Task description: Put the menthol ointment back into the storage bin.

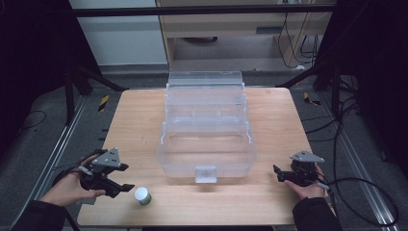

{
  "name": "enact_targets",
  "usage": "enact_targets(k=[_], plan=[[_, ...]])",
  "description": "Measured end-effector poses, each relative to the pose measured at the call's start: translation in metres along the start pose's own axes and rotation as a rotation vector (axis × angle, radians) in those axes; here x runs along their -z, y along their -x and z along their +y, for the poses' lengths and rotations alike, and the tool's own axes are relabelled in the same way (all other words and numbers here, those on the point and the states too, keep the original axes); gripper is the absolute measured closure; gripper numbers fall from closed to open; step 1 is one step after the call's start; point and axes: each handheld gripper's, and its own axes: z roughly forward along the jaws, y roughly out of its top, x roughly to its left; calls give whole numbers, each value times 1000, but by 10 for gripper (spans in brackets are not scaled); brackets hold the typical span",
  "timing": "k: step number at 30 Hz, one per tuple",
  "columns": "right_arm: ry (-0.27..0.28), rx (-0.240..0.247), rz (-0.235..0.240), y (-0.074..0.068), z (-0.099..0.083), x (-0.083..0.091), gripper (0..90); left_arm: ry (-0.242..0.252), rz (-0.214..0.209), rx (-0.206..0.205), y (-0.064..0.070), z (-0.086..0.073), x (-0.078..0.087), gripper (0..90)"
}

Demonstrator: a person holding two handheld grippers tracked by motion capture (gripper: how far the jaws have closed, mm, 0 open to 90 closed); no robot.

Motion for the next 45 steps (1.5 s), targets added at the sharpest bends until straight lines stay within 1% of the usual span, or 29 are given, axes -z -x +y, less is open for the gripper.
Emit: enact_targets(k=[2,3,5,6,9,10,15,17,19,24,25,26,27,32,35,37,40,43,45], plan=[[-1,1,1,0,0,0,117,-27,-14,-22,3,2,-5,282],[-2,1,0,0,0,0,117,-31,-20,-23,3,2,-6,282],[-3,-2,4,0,0,0,117,-51,-20,-44,5,3,-9,283],[-5,0,2,0,0,0,117,-61,-27,-53,5,4,-11,284],[-4,1,2,0,0,0,117,-75,-37,-67,8,4,-16,285],[-4,-4,5,-1,0,0,117,-84,-39,-75,8,3,-17,285],[-8,-4,7,-1,0,0,118,-122,-48,-107,10,3,-26,293],[-8,3,9,-1,0,0,118,-124,-50,-109,11,3,-28,298],[-11,1,10,-1,0,0,118,-135,-51,-129,12,3,-31,299],[-19,10,13,-1,0,-1,118,-152,-57,-159,14,3,-39,306],[-19,10,13,-1,0,-1,118,-152,-57,-159,14,3,-39,306],[-20,13,15,-2,0,-2,118,-171,-59,-173,14,3,-42,306],[-22,13,16,-2,0,-2,118,-174,-61,-179,15,3,-44,306],[-24,14,18,-2,-1,-2,120,-182,-67,-195,15,2,-49,308],[-26,13,21,-2,-1,-2,121,-198,-68,-212,15,2,-53,316],[-26,13,20,-2,-1,-2,121,-202,-71,-213,15,3,-54,328],[-29,14,22,-3,-1,-2,124,-223,-90,-226,15,4,-60,350],[-32,15,25,-3,-1,-3,127,-231,-93,-236,15,6,-63,365],[-31,17,26,-3,-1,-3,127,-249,-98,-245,15,8,-67,377]])
